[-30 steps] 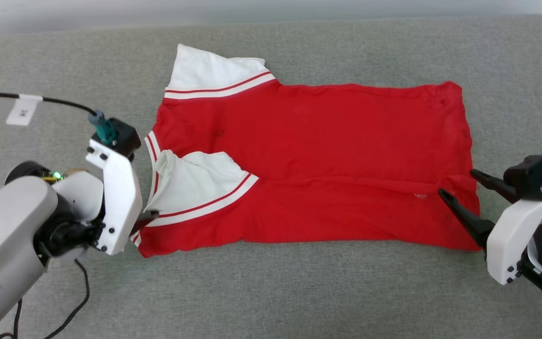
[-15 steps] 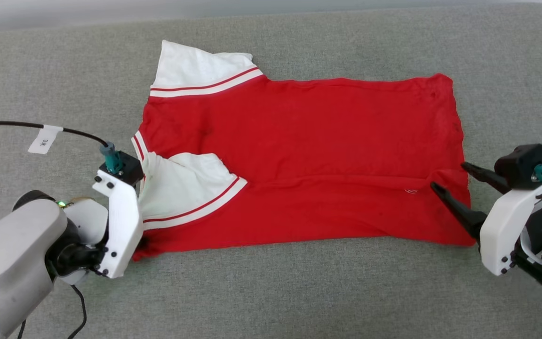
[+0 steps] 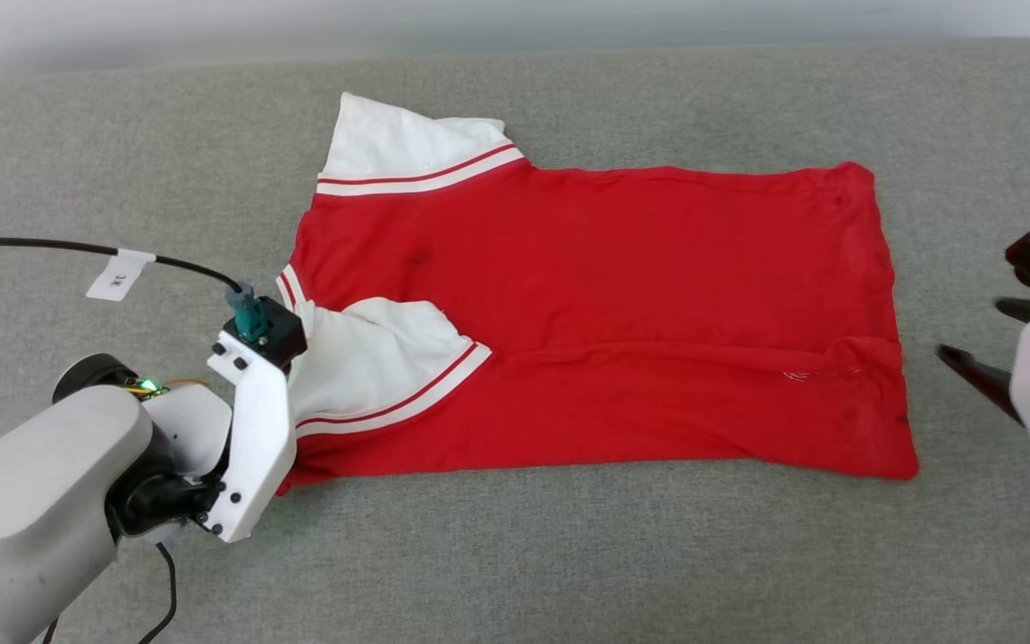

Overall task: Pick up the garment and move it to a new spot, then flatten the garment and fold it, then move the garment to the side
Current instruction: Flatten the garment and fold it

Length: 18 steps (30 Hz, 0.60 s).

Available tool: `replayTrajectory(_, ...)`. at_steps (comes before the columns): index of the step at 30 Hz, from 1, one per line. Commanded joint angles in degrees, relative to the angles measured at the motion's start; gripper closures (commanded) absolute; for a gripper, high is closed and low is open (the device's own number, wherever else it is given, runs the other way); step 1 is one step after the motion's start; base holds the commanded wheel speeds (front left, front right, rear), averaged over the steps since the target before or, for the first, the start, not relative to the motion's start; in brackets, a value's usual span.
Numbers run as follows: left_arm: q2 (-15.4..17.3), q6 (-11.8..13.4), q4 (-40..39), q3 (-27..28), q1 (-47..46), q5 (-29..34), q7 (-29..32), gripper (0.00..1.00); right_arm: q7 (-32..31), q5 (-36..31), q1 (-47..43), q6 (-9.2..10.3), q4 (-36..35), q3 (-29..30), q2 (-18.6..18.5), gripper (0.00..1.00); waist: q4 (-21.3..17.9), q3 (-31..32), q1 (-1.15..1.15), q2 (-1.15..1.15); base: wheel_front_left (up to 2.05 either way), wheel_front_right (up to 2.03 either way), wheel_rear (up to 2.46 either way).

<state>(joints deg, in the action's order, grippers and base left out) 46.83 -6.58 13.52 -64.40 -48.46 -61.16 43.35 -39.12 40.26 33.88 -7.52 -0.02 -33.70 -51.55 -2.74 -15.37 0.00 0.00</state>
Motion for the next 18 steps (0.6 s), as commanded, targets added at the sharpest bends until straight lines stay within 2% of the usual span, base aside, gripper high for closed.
replayTrajectory(1, 0.1, -0.2, -0.3, -0.2, -0.5, 0.5, -0.2, 1.0, -1.4, 0.6, 0.9, 0.06, 0.0, -0.3, -0.7, 0.0, 0.3, -0.2, 0.0, 0.0, 0.0, 0.0, 0.0)
replayTrajectory(4, 0.1, -0.3, -1.4, -0.6, -1.0, 1.0, -0.2, 1.0, -7.7, 3.2, 1.9, 0.06, 0.6, -1.5, -2.3, 0.0, 0.8, -0.6, 0.0, 0.0, 0.0, 0.0, 0.0)
replayTrajectory(7, -0.4, -0.4, -2.2, -0.7, -1.5, 1.5, -0.4, 1.0, -11.4, 5.6, 1.7, 0.06, 2.7, -1.6, -1.7, 0.0, 1.3, -1.3, 0.0, 0.0, 0.0, 0.0, 0.0)
replayTrajectory(12, -0.8, -0.4, -2.7, -1.0, -2.2, 2.3, -0.8, 1.0, -12.0, 7.0, -0.8, 0.06, 7.9, -1.5, 3.0, 0.0, 2.0, -2.6, 0.0, 0.0, 0.0, 0.0, 0.0)
replayTrajectory(18, -0.7, -0.4, -3.1, -0.9, -2.7, 2.9, -1.3, 1.0, -8.5, 7.3, -4.4, 0.05, 15.6, -2.7, 10.6, 0.0, 2.6, -4.0, 0.0, 0.0, 0.0, 0.0, 0.0)
